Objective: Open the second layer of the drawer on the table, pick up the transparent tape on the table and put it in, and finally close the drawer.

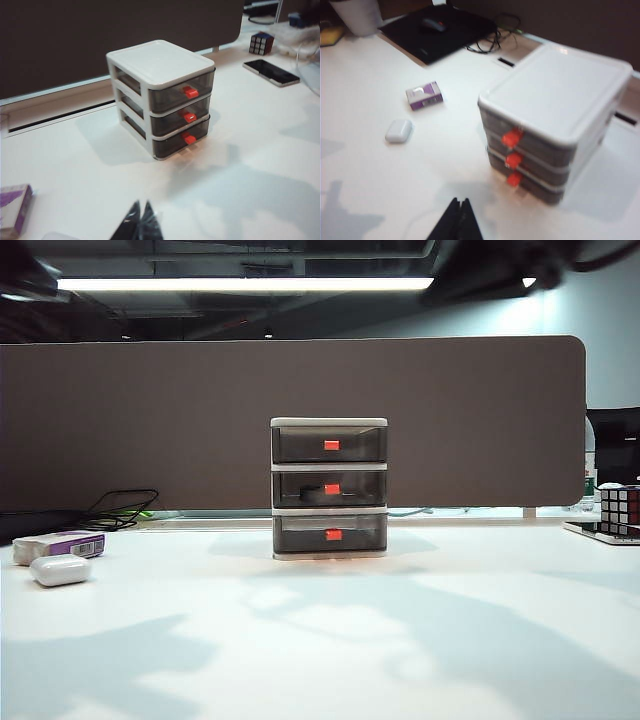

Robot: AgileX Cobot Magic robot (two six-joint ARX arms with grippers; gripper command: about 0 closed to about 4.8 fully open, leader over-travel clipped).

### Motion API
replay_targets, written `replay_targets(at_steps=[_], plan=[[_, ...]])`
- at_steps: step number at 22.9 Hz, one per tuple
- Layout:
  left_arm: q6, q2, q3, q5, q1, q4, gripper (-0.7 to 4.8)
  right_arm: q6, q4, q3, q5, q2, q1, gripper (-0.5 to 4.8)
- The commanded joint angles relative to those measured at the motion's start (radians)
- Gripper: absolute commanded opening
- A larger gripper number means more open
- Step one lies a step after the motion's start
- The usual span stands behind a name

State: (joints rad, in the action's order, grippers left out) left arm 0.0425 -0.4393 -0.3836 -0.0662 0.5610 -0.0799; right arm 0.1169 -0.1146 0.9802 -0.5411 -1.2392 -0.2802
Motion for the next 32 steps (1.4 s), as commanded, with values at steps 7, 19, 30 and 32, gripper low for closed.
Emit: replay_targets(at_steps=[7,19,30,32], plan=[[-0.177,0.365,0.130,-0.125,-0.002,-0.129,-0.06,-0.099,0.045,-0.406,0.153,0.424,-0.001,-0.05],[-0.175,0.437,0.273,-0.237,-0.001,-0.092,-0.06,-0.228,-0.018,-0.745,0.370,0.952,-0.004,-0.05],[-0.214,0.437,0.343,-0.171,-0.002,-0.012,-0.06,-0.274,-0.064,-0.921,0.409,1.147,-0.004,-0.05],[-0.214,0.437,0.366,-0.151,-0.002,0.043,-0.06,-0.276,-0.067,-0.961,0.409,1.184,-0.004,-0.05]])
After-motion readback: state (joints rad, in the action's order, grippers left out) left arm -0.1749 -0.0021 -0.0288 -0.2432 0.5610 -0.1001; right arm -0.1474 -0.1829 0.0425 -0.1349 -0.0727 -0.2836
